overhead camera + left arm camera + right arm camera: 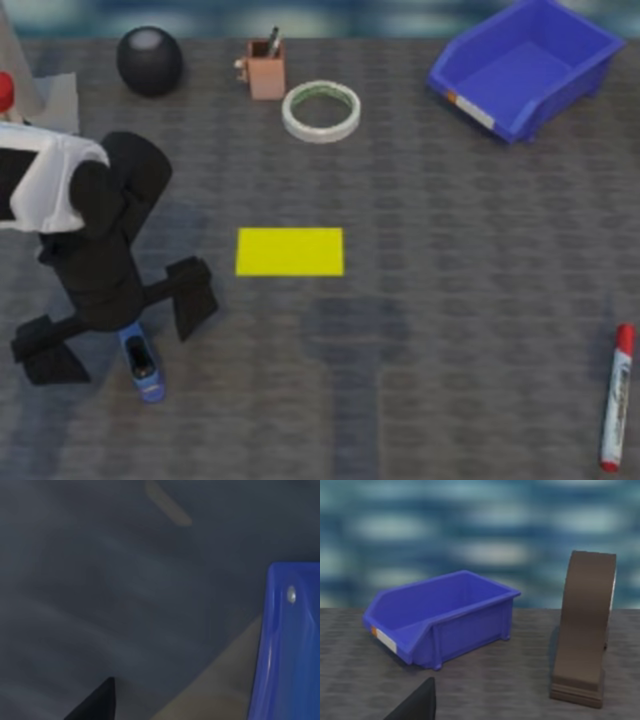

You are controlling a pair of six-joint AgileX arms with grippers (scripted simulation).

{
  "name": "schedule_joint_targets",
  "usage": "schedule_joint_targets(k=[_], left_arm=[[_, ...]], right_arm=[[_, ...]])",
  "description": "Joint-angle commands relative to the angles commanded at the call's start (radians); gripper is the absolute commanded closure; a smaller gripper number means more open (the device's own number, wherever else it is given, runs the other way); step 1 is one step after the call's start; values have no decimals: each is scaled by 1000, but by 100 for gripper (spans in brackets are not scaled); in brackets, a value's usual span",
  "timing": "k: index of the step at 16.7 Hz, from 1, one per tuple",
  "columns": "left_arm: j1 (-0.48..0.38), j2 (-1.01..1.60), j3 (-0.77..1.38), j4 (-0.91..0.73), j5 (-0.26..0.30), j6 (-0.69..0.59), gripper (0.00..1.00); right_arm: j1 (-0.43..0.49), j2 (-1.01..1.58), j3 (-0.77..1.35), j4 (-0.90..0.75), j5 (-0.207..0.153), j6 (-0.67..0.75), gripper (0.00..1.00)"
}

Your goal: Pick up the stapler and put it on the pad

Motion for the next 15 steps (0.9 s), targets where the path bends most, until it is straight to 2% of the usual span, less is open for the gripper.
schedule_joint_targets(k=[13,15], left_arm=[[0,0,0,0,0,0,98],[0,0,0,0,0,0,100]], right_arm=[[0,0,0,0,0,0,0],[0,0,0,0,0,0,0]])
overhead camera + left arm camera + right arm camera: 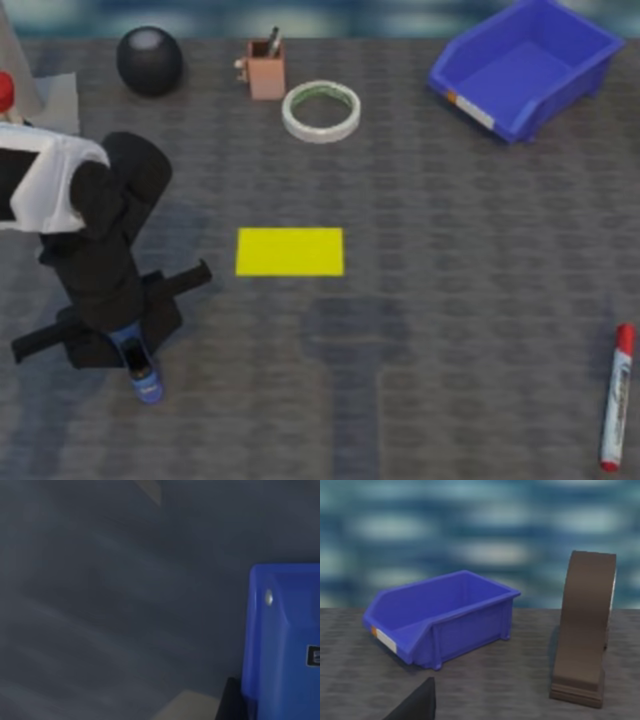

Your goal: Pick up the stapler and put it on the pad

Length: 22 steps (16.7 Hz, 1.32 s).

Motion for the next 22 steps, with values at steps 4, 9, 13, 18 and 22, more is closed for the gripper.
schedule_joint_targets(k=[4,9,13,18,22], left_arm=[[0,0,0,0,0,0,100],[1,-6,15,-16,2,-3,100],[10,-56,110,-173,1,-12,100],[15,-142,237,-384,1,-8,100],[16,-154,250,-400,1,-7,100]], right_arm=[[0,0,0,0,0,0,0],[0,0,0,0,0,0,0],[0,0,0,0,0,0,0],[0,0,0,0,0,0,0],[0,0,0,0,0,0,0]])
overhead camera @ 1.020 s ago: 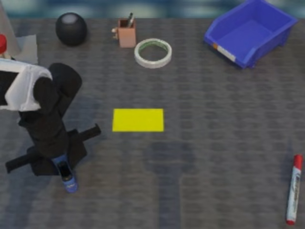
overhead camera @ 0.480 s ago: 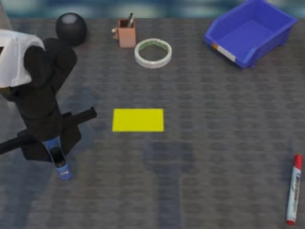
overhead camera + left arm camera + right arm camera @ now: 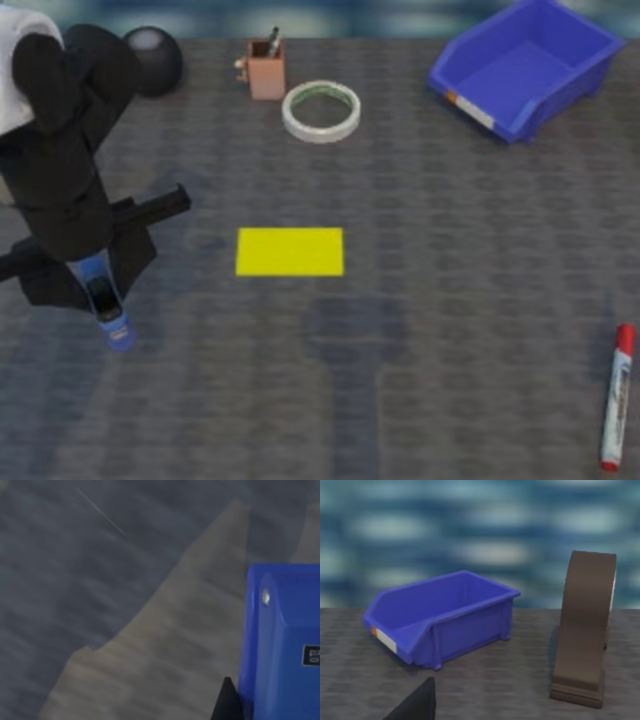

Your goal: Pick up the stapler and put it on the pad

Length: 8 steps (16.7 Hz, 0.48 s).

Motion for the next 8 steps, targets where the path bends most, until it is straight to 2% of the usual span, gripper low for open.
schedule_joint_targets(k=[4,8], left_arm=[[-13,33,32,-13,0,-33,100],[-44,173,222,-87,2,-227,100]], right_arm=[[0,0,0,0,0,0,0],[0,0,0,0,0,0,0]])
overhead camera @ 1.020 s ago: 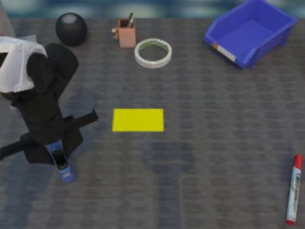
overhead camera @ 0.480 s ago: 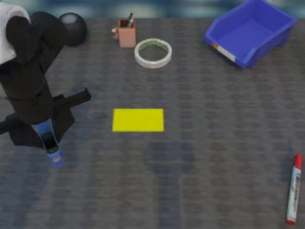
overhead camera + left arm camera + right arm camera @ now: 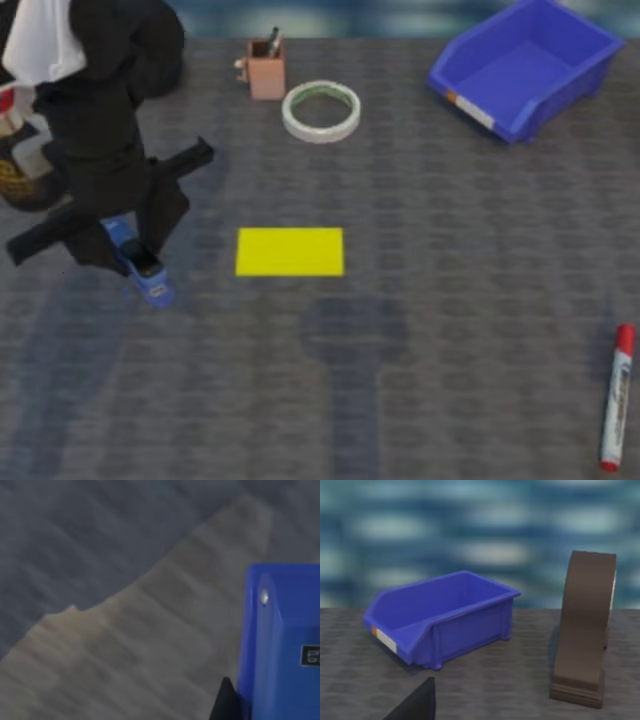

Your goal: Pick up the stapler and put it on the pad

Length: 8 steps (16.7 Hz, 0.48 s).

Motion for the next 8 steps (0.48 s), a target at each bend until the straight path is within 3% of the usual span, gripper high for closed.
schedule_joint_targets(k=[8], left_arm=[[-94,391,574,-206,6,-696,100]], right_arm=[[0,0,0,0,0,0,0]])
